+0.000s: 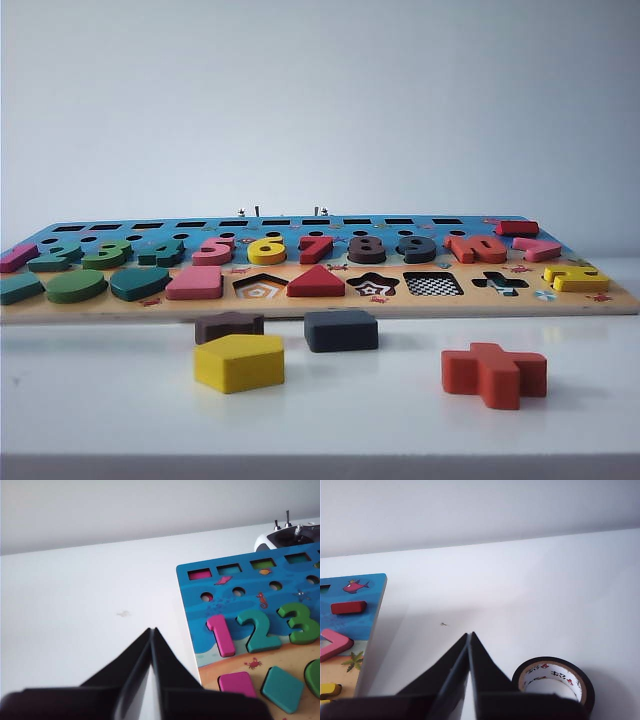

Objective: Insert the cube into the slot.

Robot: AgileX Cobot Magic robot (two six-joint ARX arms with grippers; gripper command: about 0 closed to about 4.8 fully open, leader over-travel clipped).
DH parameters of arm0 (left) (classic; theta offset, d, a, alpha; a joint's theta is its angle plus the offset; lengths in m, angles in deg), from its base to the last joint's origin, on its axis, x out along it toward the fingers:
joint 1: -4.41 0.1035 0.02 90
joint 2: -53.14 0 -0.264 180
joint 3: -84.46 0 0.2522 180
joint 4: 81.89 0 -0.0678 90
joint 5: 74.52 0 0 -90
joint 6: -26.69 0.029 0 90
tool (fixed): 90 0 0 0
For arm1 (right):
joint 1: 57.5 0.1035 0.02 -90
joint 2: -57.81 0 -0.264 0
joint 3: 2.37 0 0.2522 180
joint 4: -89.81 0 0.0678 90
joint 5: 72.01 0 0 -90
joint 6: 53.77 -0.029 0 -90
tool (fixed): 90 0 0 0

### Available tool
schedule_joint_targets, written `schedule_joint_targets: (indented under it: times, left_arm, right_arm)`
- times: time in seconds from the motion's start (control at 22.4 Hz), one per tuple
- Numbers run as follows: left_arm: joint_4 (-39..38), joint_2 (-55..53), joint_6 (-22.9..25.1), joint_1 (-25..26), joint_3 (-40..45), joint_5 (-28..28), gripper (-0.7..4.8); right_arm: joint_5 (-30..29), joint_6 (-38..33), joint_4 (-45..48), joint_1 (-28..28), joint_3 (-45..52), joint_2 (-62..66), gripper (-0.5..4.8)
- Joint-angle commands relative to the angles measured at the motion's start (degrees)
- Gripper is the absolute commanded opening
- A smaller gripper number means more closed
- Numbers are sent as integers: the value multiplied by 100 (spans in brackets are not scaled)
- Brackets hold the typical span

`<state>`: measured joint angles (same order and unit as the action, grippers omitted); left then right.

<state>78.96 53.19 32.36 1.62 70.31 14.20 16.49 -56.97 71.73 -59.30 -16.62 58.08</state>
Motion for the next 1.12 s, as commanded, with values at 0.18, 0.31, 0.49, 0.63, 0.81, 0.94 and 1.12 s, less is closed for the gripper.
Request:
schedule_joint_targets:
  times: [0.18, 0.31, 0.49, 0.63, 0.81, 0.94, 1.12]
  left_arm:
    - [15, -516, -70, 4, -470, -50, 17]
    - [-271, -931, -81, -4, -890, -216, 17]
    - [-546, -1263, -79, -39, -1248, -297, 17]
    - [-894, -1561, -79, -42, -1578, -376, 17]
    - [-1309, -1891, -72, -122, -1923, -605, 17]
    - [-1617, -2098, -74, -258, -2179, -804, 17]
    - [-1906, -2441, -74, -584, -2577, -1097, 17]
  right_arm:
    - [0, -24, 79, 4, 2, -13, -4]
    - [-2, -28, 79, 4, 2, -13, -4]
    - [-2, -39, 76, 4, 2, -13, -4]
    - [-2, -42, 76, 4, 2, -13, -4]
    - [-11, -92, 76, 7, 2, -13, -4]
    - [-9, -280, 76, 7, 2, -13, -4]
    - [-20, -321, 74, 7, 2, -13, -4]
